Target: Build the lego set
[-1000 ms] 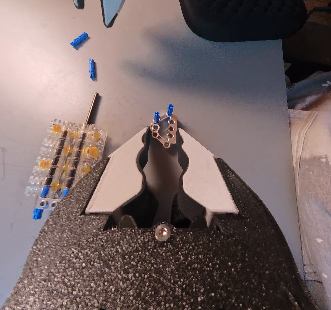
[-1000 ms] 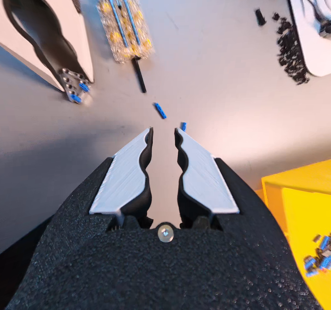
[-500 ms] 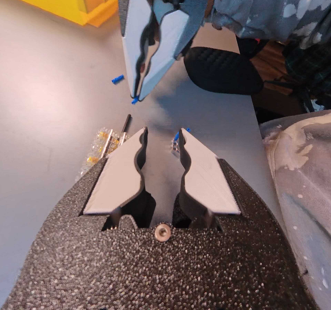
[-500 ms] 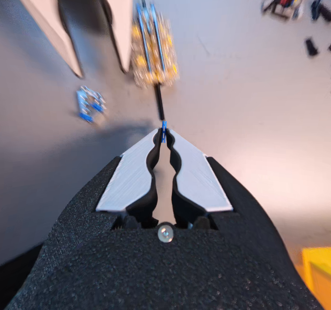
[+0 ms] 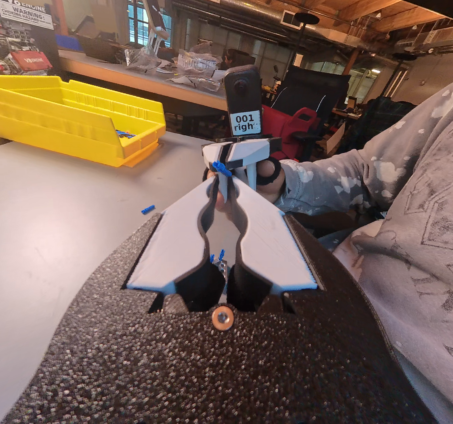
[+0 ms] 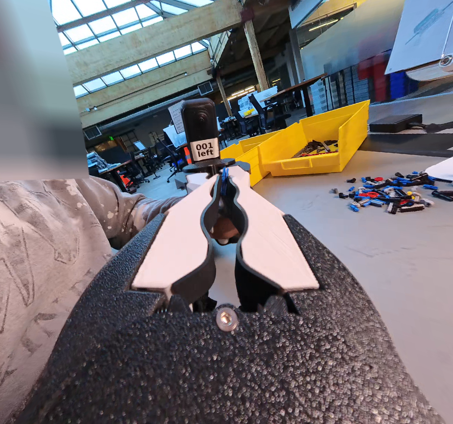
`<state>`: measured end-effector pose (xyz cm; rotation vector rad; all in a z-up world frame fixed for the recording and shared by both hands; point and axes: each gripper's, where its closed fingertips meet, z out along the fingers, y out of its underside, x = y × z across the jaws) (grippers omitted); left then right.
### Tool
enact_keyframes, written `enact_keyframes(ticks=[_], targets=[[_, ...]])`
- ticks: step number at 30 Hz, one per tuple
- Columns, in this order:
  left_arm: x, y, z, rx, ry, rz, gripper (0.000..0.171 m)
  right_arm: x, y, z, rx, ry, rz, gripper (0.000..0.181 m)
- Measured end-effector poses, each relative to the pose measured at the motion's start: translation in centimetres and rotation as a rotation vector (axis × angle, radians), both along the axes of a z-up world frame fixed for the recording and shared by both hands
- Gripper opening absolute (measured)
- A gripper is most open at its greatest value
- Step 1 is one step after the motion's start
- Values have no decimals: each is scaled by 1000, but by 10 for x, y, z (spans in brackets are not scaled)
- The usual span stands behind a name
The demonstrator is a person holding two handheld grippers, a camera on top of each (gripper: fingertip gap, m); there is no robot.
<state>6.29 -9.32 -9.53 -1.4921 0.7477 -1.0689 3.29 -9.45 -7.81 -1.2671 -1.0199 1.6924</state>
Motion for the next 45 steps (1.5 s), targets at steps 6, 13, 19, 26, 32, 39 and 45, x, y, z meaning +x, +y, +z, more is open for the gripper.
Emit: enact_keyframes(ticks=[6, 13, 19, 26, 32, 39, 45], targets=[[1, -2, -1, -3, 16, -14, 0, 10, 4, -6, 45, -42, -23, 2], [3, -1, -4, -61, -34, -40, 1, 11, 6, -11, 44, -18, -53, 2], [3, 1, -14, -66, 19, -37, 0, 12, 6, -20, 95, -74, -46, 2], [3, 2, -18, -61, 16, -57, 0, 13, 5, -25, 276, -193, -33, 3], [3, -3, -11, -39, -28, -89, 2, 12, 1, -20, 339, -212, 10, 3], [2, -7, -4, -4, -46, -102, 0, 9, -4, -12, 412, -259, 68, 8], [1, -4, -7, 1, -20, -77, 0, 8, -3, -14, 540, -437, 121, 11]])
